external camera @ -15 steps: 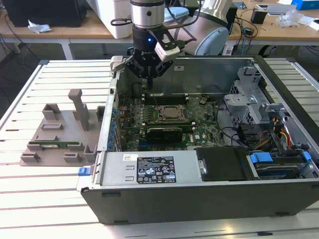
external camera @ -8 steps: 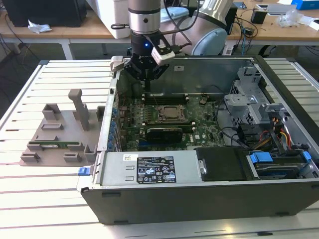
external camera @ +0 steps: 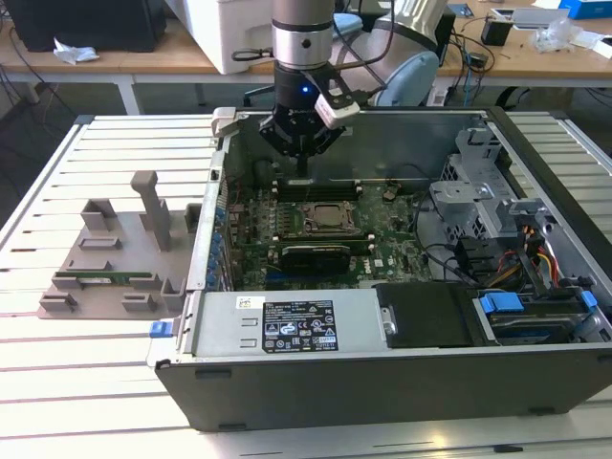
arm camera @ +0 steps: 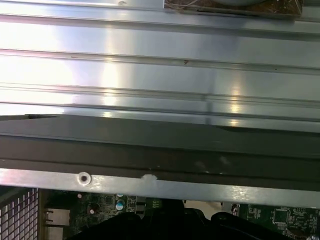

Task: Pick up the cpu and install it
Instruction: 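Install the first cpu locking lever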

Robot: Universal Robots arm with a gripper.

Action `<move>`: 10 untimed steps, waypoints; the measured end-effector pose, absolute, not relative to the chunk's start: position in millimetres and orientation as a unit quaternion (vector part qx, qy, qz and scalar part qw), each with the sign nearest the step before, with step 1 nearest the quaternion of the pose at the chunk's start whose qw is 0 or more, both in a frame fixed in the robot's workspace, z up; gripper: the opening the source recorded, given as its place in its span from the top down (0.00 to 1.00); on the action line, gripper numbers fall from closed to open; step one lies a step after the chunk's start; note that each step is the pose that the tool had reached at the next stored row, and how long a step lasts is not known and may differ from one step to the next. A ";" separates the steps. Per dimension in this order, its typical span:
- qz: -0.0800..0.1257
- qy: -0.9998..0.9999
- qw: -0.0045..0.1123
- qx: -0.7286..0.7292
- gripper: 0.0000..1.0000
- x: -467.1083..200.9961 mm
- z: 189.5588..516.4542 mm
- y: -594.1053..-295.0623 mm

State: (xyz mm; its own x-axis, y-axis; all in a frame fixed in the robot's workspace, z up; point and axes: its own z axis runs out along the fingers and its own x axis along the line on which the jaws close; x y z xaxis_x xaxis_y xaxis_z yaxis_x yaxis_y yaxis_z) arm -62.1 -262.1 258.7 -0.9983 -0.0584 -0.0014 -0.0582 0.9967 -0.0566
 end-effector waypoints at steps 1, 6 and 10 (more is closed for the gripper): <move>-0.028 0.999 0.001 -0.029 0.89 -58.9 258.2 -262.1; -0.028 0.999 -0.001 -0.029 0.89 -50.4 253.9 -262.2; -0.028 0.999 -0.002 -0.029 0.89 -48.8 246.6 -262.9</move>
